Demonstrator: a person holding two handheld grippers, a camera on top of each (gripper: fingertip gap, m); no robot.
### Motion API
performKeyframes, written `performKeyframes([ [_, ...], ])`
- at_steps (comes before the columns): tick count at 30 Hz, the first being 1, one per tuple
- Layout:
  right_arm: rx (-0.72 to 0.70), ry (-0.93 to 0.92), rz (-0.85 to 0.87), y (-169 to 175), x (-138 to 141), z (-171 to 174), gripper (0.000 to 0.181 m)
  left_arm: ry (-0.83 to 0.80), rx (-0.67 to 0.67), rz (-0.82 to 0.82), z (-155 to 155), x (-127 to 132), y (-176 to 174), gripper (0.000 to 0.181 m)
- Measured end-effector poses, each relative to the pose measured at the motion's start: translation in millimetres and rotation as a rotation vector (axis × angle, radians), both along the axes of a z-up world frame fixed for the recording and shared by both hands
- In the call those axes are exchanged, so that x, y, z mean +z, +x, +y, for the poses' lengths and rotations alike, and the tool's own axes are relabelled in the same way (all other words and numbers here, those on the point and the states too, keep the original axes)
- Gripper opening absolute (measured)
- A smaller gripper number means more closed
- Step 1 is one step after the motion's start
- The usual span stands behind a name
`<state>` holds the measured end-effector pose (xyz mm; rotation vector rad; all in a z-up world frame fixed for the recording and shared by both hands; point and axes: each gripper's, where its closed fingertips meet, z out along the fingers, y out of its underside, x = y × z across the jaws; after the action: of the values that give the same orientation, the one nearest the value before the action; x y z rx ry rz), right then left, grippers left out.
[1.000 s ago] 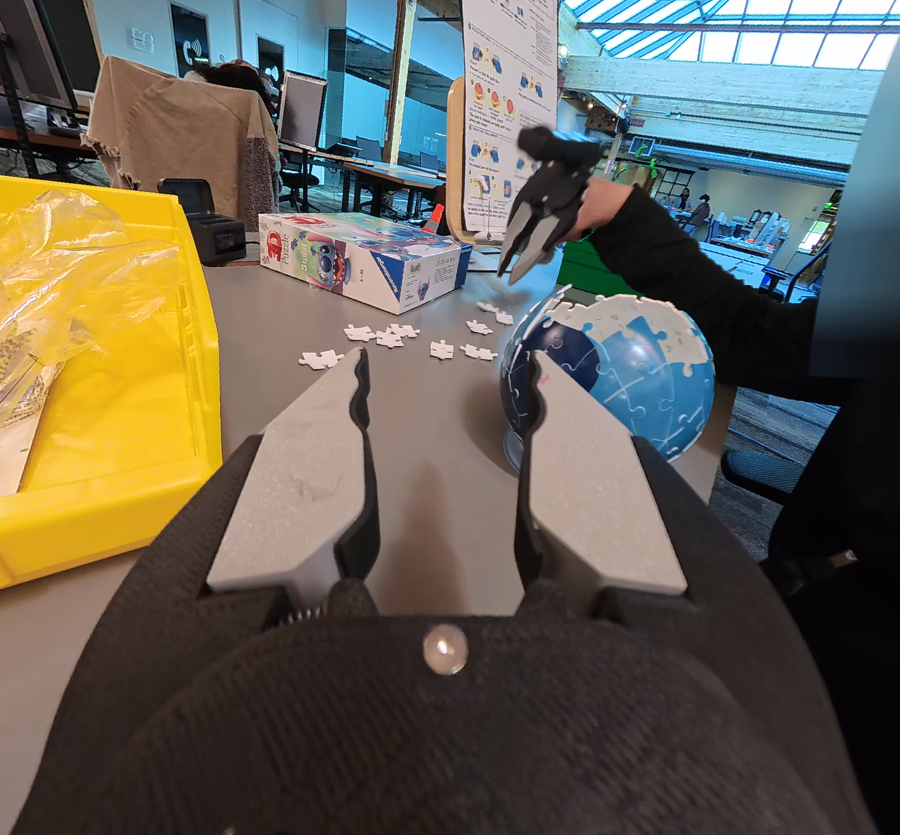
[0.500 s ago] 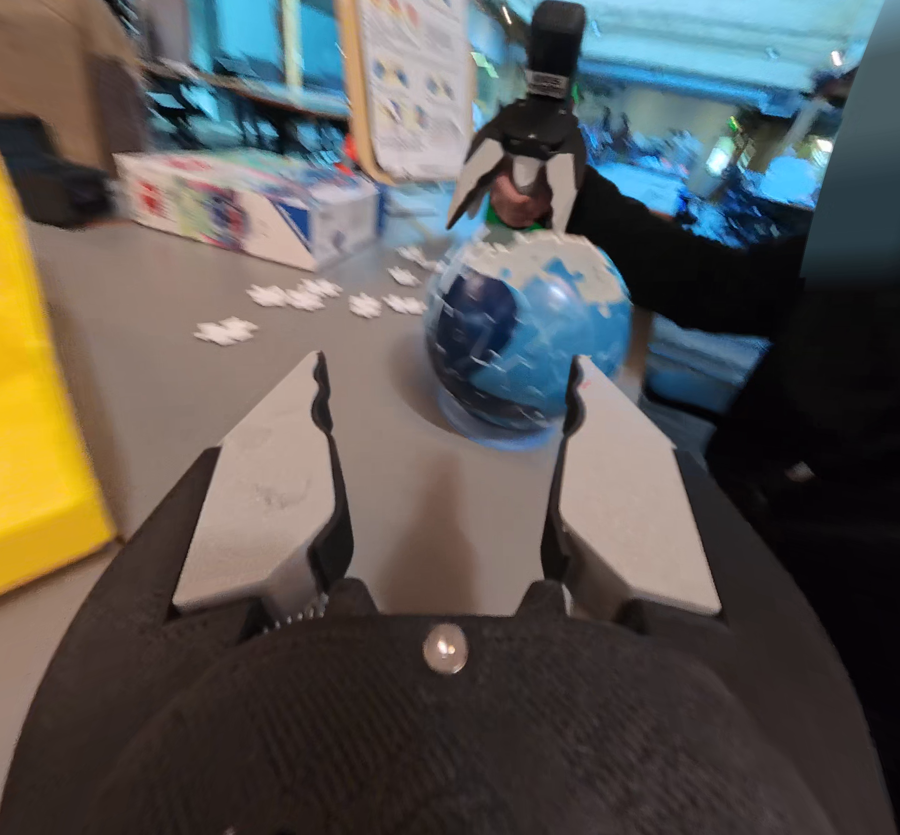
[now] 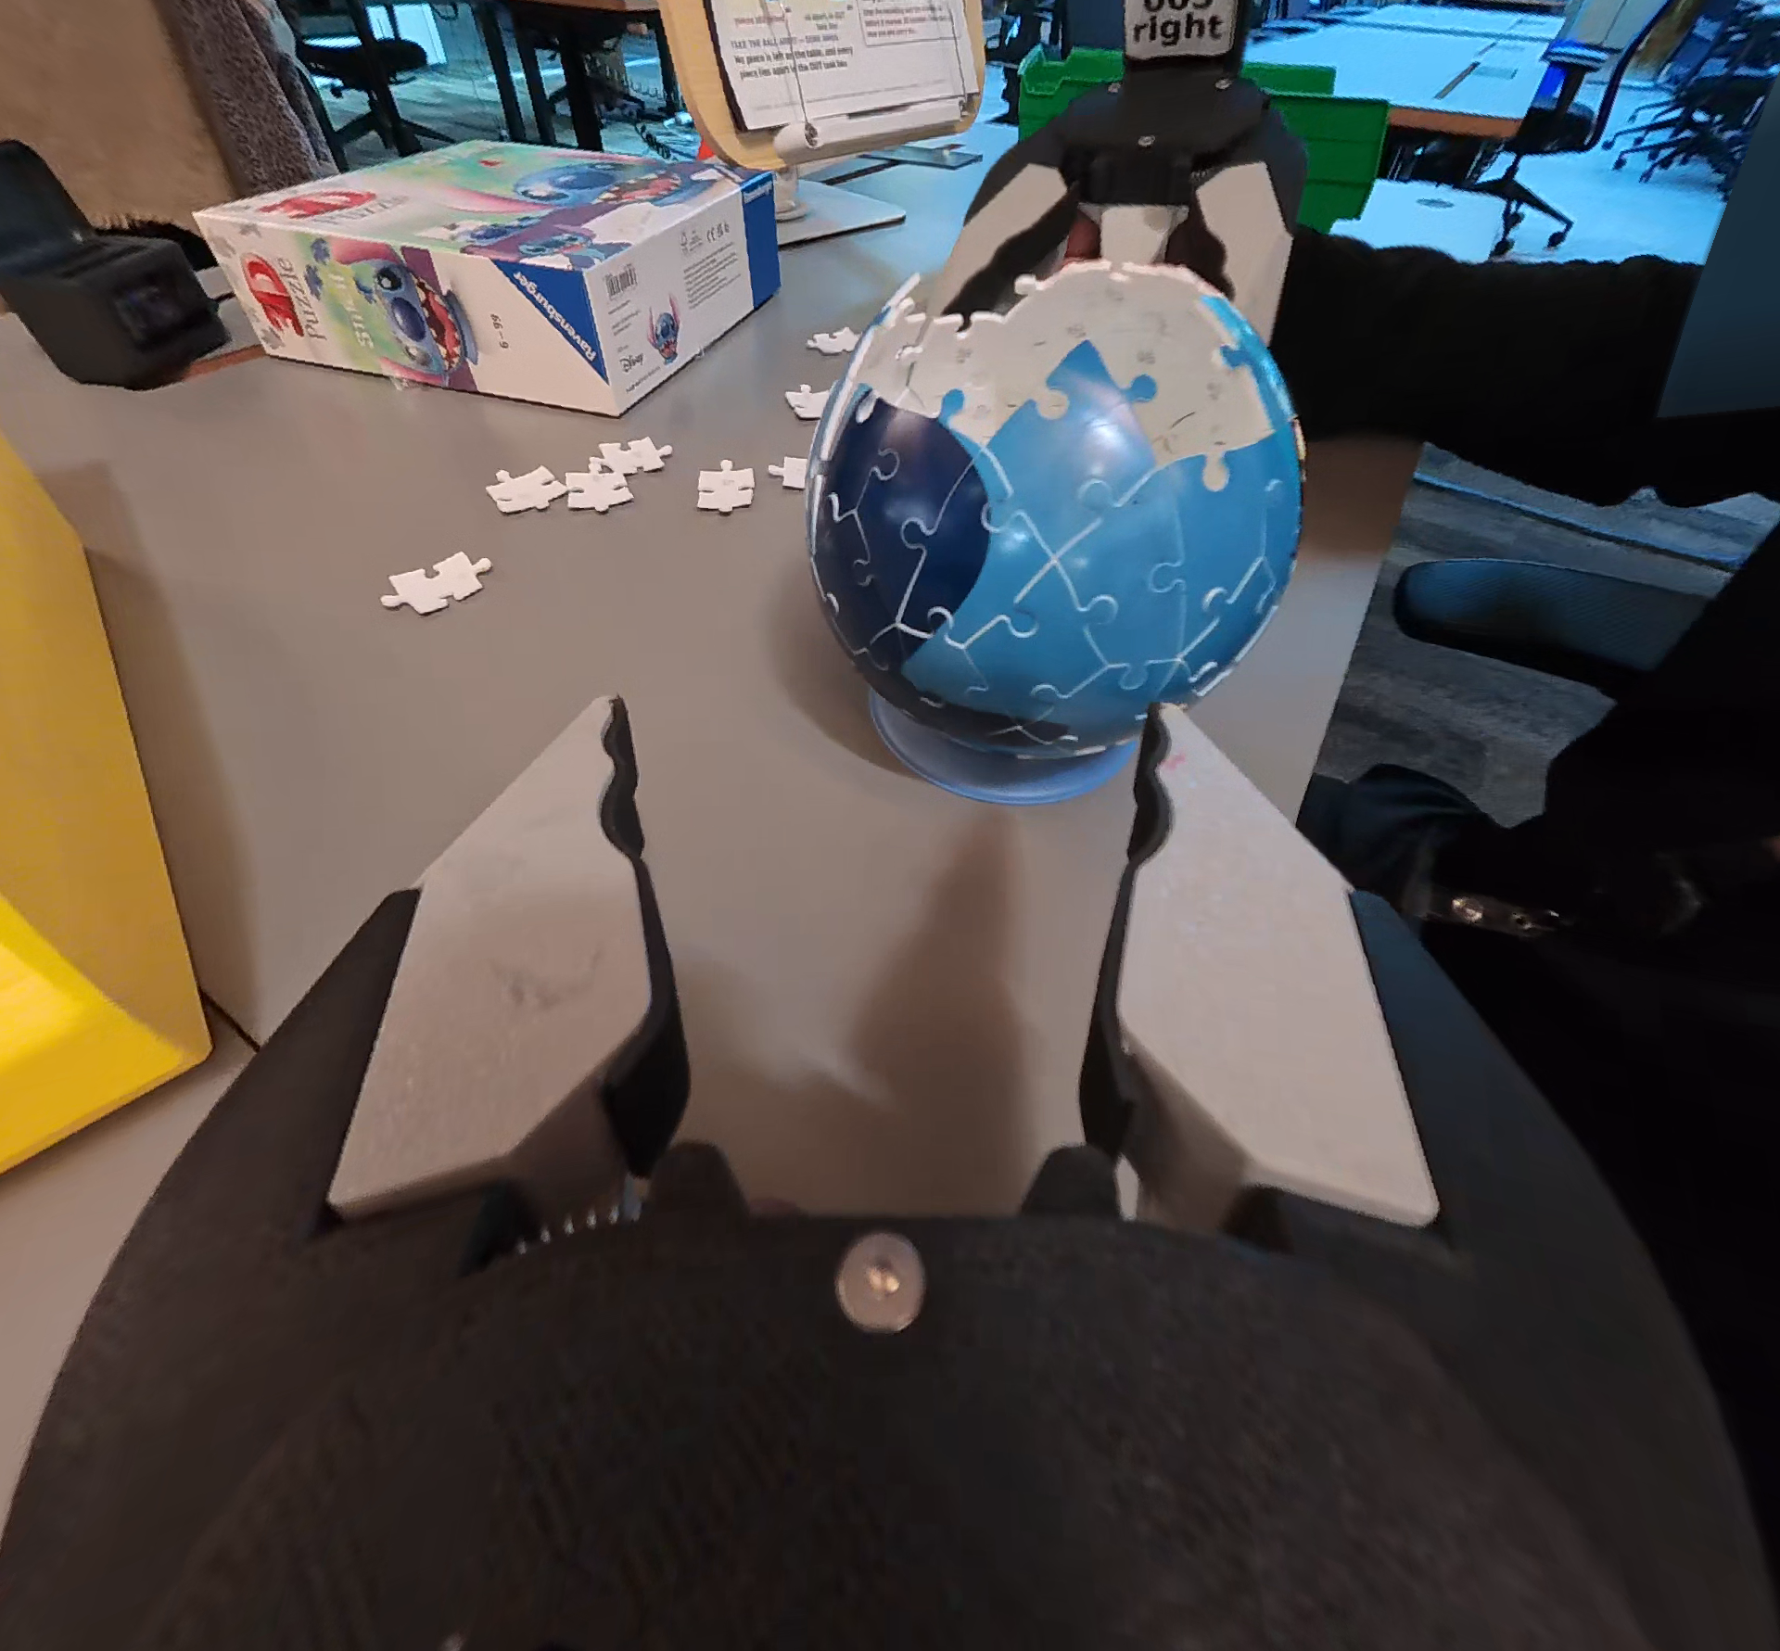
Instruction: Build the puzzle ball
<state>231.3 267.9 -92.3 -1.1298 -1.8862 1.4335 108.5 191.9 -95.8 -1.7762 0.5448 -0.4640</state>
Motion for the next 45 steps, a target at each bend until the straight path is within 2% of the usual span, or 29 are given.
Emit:
performKeyframes([
  [4, 0.024, -0.001, -0.003, -1, -9, -6, 0.104, -0.021, -0.029, 0.013, 0, -3, 7, 0.103],
  [7, 0.04, 0.033, -0.049, -4, -21, -13, 0.105, 0.018, -0.122, -0.109, -3, 12, 29, 0.101],
  [11, 0.039, 0.065, -0.046, -6, -23, -18, 0.106, 0.021, -0.146, -0.116, 1, 13, 41, 0.1],
  [26, 0.022, 0.074, -0.075, -16, -27, -28, 0.104, -0.092, -0.115, 0.057, 11, -16, 58, 0.106],
  [35, -0.002, 0.096, -0.075, -23, -29, -29, 0.098, -0.092, -0.097, 0.057, 13, -16, 59, 0.105],
  [45, -0.003, 0.161, -0.053, -24, -31, -31, 0.099, -0.038, -0.086, 0.099, 13, -13, 61, 0.106],
])
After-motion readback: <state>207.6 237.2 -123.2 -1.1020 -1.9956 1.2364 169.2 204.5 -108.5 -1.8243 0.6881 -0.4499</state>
